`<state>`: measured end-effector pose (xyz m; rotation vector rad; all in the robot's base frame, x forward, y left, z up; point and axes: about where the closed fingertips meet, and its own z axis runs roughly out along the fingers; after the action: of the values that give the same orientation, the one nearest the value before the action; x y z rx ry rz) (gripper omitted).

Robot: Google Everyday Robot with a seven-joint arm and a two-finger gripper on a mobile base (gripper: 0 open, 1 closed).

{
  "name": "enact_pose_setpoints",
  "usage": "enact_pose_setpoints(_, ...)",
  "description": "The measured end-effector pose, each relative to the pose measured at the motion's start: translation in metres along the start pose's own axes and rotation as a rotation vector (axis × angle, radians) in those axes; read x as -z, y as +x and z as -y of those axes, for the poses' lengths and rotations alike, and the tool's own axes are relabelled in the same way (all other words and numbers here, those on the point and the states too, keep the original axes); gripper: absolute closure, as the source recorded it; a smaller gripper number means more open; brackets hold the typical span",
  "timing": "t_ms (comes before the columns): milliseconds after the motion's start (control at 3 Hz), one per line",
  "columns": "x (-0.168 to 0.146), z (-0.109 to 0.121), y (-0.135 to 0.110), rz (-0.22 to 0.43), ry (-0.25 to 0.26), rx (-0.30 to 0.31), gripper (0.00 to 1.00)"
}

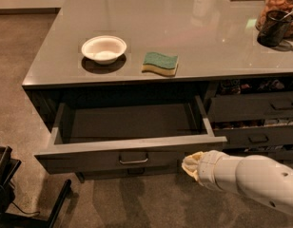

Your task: Close top drawer

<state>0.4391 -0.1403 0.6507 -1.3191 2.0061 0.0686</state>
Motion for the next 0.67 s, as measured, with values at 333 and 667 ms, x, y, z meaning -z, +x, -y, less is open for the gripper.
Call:
enact_pose_setpoints(333,-0.018,0.004,0.001,0.048,0.033,0.047,1.0)
enact_pose_setpoints(667,-0.033,0.008,-0.001,0.091,0.068,0.089,1.0)
